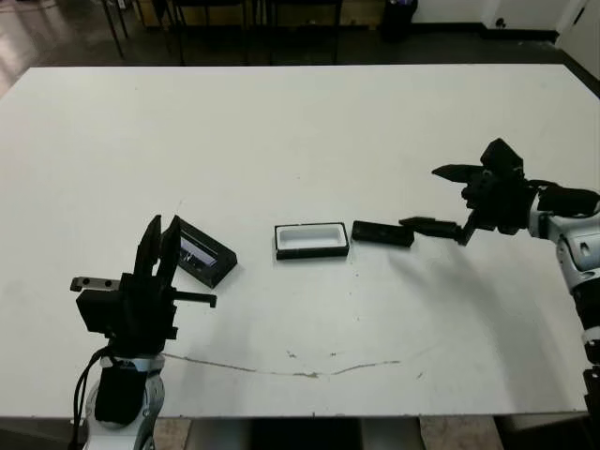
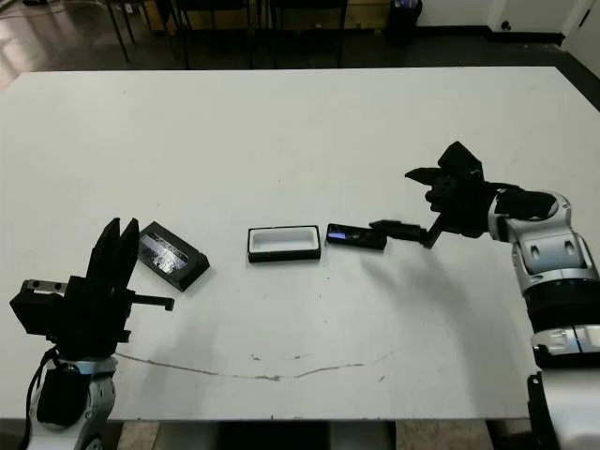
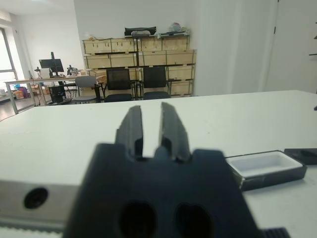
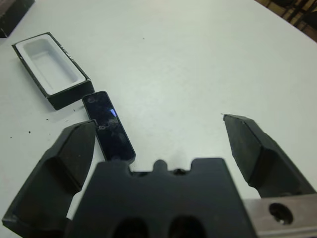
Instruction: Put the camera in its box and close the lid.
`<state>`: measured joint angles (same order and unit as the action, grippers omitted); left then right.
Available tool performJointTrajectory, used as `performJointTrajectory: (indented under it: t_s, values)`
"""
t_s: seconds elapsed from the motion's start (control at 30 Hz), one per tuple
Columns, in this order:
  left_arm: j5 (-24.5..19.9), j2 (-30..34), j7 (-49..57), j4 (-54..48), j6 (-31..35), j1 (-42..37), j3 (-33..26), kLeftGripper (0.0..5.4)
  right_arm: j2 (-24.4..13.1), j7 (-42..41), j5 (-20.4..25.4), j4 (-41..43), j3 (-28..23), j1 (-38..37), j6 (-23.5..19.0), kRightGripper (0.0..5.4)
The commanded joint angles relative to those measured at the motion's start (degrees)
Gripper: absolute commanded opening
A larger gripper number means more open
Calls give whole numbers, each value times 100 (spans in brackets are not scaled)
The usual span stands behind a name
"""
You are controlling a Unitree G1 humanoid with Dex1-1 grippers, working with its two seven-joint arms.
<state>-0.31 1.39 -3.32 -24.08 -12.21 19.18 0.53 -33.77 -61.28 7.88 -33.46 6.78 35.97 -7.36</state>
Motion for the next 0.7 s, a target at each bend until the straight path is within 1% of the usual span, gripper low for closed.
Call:
performJointTrajectory:
  t_s: [0.03, 0.2, 0.4, 0.57, 0.7]
  values:
    - [14, 48, -2, 83, 47, 43, -29, 0, 71, -98, -139, -275, 71, 68, 199, 539]
    - [40, 63, 1, 64, 106, 46, -51, 0, 161, -359, -73, -480, 25, 121, 334, 539]
    - [74, 94, -12, 89, 67, 25, -58, 0, 250, -487, 8, -466, -77, 69, 476, 539]
    - [111, 126, 2, 81, 76, 14, -76, 0, 382, -640, 196, -496, -187, -33, 616, 539]
    - [38, 133, -24, 37, 155, 22, -104, 0, 458, -634, 129, -536, -133, -100, 676, 539]
